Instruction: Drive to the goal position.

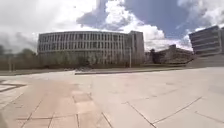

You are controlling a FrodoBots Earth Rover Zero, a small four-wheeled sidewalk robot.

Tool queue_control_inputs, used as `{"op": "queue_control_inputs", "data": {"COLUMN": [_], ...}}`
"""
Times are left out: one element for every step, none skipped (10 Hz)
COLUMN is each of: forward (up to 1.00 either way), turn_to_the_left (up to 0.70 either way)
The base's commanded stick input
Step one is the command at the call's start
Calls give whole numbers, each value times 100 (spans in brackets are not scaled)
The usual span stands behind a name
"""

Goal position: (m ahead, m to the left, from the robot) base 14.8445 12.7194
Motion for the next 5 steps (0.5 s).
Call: {"op": "queue_control_inputs", "data": {"forward": [70, 70, 70, 70, 70], "turn_to_the_left": [2, 2, 2, 2, 2]}}
